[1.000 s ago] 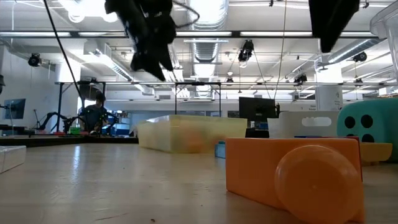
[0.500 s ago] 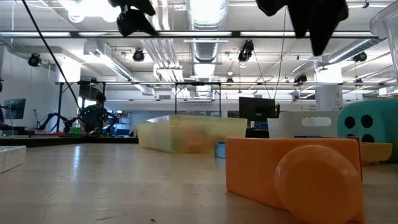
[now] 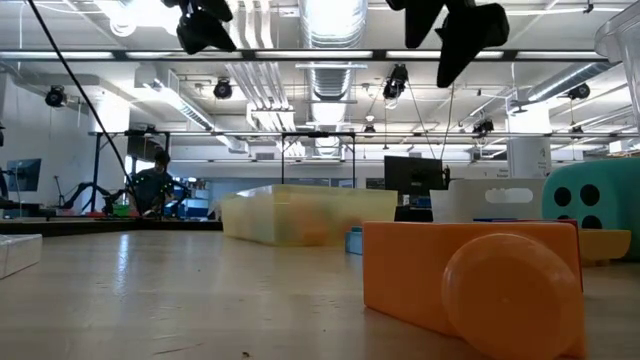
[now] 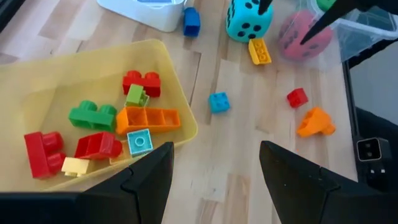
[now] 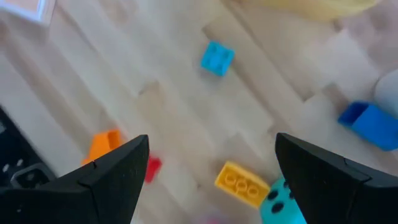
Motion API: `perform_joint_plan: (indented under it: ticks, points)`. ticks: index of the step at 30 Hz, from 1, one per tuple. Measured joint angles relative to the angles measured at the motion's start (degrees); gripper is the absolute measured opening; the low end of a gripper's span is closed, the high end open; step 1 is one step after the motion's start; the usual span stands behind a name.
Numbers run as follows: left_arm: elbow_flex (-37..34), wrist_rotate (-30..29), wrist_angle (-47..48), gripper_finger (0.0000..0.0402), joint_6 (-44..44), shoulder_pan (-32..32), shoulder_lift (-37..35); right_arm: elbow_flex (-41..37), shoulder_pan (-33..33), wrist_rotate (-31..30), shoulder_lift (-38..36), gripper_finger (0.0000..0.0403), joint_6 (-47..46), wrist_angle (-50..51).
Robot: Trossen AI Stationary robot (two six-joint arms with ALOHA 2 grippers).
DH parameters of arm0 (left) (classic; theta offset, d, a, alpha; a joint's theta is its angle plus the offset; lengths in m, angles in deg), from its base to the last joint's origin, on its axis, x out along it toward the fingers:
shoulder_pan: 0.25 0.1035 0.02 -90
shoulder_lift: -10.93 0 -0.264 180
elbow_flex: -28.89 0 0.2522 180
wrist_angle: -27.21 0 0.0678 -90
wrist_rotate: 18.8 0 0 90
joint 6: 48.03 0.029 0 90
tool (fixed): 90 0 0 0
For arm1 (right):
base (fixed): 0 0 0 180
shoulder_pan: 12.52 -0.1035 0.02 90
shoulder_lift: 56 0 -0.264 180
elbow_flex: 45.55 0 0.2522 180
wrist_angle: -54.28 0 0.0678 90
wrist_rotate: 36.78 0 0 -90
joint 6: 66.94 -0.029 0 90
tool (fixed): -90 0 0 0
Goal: Pick & Place Toys
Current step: Put the blue dice into the transparent bin
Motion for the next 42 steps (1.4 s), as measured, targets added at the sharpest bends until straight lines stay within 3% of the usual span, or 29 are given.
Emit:
perform_joint_plan:
  ticks: [5, 17, 22, 24, 30, 42]
  points:
    - [0.0, 0.0, 2.5, 0.024, 0.2, 0.0, 0.0, 0.0, 0.2, -4.2, 0.0, 0.0343, -3.4, -0.1]
    - [0.0, 0.0, 5.1, 0.024, 0.2, 0.0, 0.0, 0.0, 0.2, -4.7, 0.0, 0.0343, -13.0, 7.8]
    - [0.0, 0.0, 5.5, 0.024, 0.2, 0.0, 0.0, -0.1, 0.2, -5.0, 0.0, 0.0383, -14.8, 10.2]
    - [0.0, 0.0, 5.5, 0.024, 0.2, 0.0, 0.0, -0.1, 0.2, -5.7, 0.0, 0.0395, -13.1, 10.2]
    - [0.0, 0.0, 6.0, 0.024, 0.2, 0.0, 0.0, -0.2, -0.1, -3.8, 0.0, 0.0375, 1.8, 6.3]
    - [-1.2, 0.0, 6.4, 0.024, 0.2, 0.0, 0.0, -0.4, 0.0, -4.1, 0.0, 0.0373, -14.6, 9.9]
